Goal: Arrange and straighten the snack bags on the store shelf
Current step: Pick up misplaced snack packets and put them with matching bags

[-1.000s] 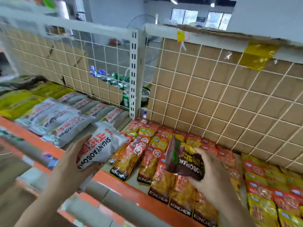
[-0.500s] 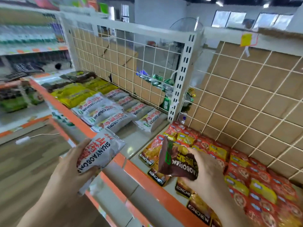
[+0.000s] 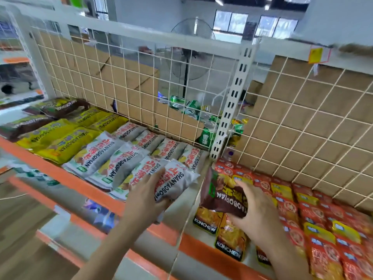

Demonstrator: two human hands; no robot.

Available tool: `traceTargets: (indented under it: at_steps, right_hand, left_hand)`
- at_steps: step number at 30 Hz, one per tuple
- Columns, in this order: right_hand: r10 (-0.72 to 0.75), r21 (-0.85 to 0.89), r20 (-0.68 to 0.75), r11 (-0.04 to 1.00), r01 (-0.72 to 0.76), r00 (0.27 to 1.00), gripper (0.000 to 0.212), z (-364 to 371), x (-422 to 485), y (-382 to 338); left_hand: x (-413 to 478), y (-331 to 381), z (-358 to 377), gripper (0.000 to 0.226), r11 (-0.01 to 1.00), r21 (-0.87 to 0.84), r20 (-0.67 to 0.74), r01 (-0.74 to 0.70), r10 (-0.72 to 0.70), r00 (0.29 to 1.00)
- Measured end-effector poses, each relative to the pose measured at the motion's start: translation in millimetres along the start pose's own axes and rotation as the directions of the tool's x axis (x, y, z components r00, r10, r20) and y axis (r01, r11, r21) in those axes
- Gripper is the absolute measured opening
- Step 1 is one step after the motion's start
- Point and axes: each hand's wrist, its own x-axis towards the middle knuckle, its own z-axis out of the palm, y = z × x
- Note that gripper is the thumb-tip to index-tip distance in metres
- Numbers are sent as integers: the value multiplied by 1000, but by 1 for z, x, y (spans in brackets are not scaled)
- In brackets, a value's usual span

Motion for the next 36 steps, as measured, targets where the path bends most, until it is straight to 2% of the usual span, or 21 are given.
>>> traceTargets:
  at_steps: [4, 8, 12, 14, 16, 19, 23, 26, 29, 36]
  right_hand:
    - [58, -44, -23, 997, -59, 998, 82, 9, 8, -10]
    - [101, -74, -38, 992, -104, 994, 82, 14, 12, -18]
    - [144, -69, -51, 987, -148, 988, 79, 18, 10, -23]
    - [159, -54, -64, 985, -162, 985, 79, 19, 8, -23]
    - [171, -57, -64, 983, -175, 983, 78, 20, 7, -22]
    - [179, -47, -64, 982, -182, 982, 76, 21, 5, -20]
    - [155, -28, -80, 987, -158, 985, 76, 21, 4, -16]
    - [131, -27, -78, 991, -134, 988, 75, 22, 8, -18]
    - [82, -3, -54, 997, -82, 995, 78, 24, 16, -20]
    - [-112, 21, -12, 993, 112, 994, 80, 38, 55, -43]
  left_hand:
    - [22, 1, 7, 74, 990, 142, 89, 28, -40, 995]
    - [28, 8, 20, 70, 970, 240, 161, -39, 0, 987]
    - [26, 9, 33, 67, 939, 330, 137, -100, 57, 989]
    - [25, 4, 40, 62, 928, 339, 55, -156, 146, 988]
    - [25, -2, 48, 62, 914, 339, 44, -222, 221, 974]
    - [21, -2, 50, 72, 895, 350, 139, -278, 244, 960]
    - [14, -4, 48, 71, 888, 362, 220, -284, 214, 952]
    - [10, -7, 36, 64, 893, 344, 118, -291, 267, 957]
    - [8, -18, 9, 55, 920, 305, 17, -248, 255, 967]
    - [-2, -75, -65, 58, 930, 366, -152, 36, 21, 988]
